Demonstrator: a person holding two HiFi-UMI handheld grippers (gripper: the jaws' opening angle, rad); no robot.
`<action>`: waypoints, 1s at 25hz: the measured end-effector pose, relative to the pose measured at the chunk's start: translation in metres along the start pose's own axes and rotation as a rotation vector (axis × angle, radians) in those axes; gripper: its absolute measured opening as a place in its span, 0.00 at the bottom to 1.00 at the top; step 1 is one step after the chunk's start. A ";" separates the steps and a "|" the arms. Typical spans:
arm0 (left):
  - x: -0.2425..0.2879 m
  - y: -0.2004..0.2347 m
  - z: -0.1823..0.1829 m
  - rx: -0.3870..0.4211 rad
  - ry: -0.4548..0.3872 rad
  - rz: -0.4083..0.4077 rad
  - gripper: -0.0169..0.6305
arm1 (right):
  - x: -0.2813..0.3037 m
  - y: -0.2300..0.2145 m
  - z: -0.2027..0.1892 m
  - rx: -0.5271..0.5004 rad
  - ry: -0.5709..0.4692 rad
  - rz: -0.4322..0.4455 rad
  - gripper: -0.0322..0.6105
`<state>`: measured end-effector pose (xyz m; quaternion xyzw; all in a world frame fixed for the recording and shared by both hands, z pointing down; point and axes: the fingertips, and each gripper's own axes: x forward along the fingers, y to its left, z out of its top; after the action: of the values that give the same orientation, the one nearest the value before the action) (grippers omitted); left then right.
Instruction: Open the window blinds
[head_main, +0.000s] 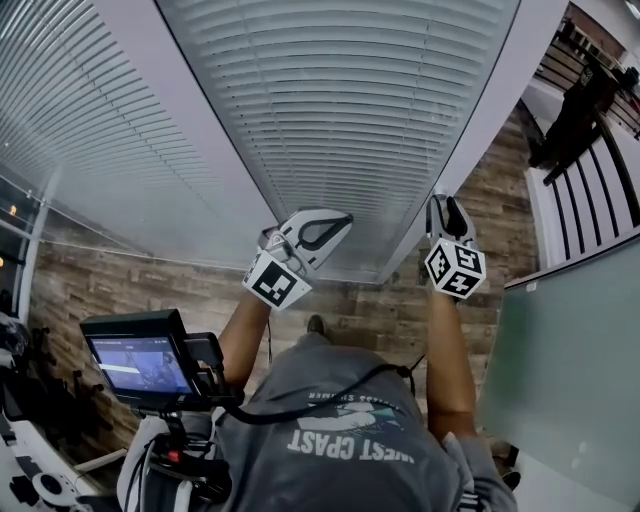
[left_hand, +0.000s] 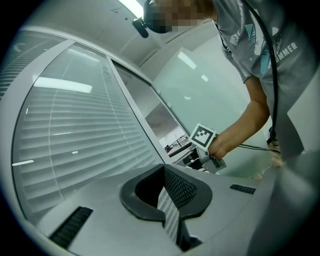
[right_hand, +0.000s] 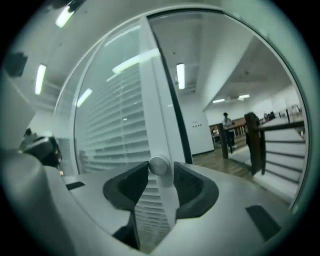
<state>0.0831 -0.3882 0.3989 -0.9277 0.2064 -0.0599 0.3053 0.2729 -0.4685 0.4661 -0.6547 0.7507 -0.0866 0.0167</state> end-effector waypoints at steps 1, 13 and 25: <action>0.000 0.000 -0.001 -0.002 0.003 0.000 0.03 | 0.003 0.000 -0.002 0.081 0.002 0.014 0.24; -0.003 -0.001 -0.004 -0.013 0.001 0.008 0.03 | 0.008 0.001 -0.010 -1.143 0.139 -0.268 0.22; -0.002 -0.008 -0.005 -0.017 0.001 -0.004 0.03 | -0.001 0.003 0.007 -0.108 0.007 -0.041 0.23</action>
<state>0.0832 -0.3845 0.4071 -0.9306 0.2053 -0.0591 0.2974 0.2714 -0.4676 0.4591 -0.6698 0.7406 -0.0485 -0.0229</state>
